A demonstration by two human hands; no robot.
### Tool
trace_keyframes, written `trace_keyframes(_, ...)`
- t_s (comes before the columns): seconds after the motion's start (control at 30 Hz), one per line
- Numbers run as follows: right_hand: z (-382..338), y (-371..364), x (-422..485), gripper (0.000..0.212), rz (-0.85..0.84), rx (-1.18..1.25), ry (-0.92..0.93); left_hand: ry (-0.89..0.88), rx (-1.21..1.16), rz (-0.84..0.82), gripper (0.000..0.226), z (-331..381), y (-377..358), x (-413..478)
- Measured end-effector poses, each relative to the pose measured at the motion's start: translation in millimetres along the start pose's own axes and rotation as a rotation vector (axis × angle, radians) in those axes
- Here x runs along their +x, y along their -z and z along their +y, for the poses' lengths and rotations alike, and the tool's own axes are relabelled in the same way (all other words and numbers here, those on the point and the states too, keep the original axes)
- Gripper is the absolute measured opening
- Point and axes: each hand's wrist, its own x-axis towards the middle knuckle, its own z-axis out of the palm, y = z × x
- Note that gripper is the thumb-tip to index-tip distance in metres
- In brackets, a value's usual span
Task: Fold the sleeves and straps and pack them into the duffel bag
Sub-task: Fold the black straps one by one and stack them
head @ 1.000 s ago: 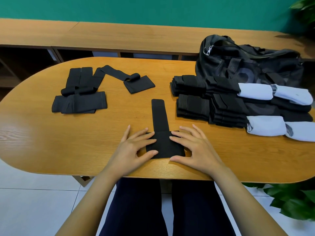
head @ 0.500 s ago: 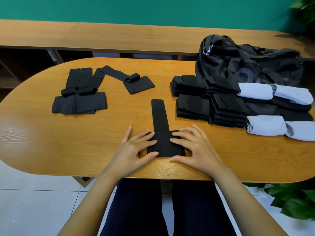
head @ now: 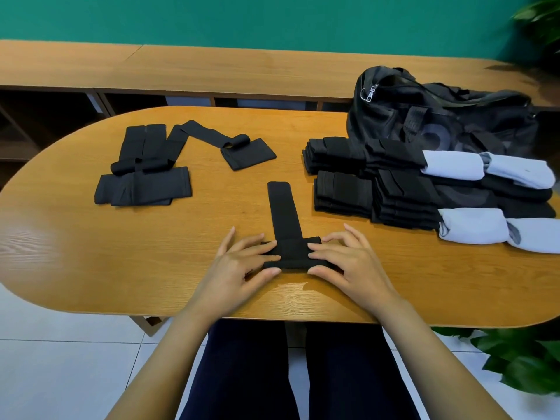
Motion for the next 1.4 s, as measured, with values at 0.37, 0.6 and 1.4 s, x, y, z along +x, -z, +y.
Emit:
trace_keyframes(0.37,-6.4,0.7,-2.5,0.025,0.144,0.051,-0.030,0.044,-0.019,0.127,0.050,8.2,-4.8,-11.5)
trace_keyframes(0.6,-22.6,2.5,-2.1,0.046,0.164,0.215,-0.294,0.203,-0.062,0.283,0.039,26.3,-10.4,-10.6)
trace_keyframes(1.4,-28.0,-8.1,33.3,0.051,0.051,-0.027,-0.464,0.488,0.169,0.303,0.038,22.3,-3.0,8.5)
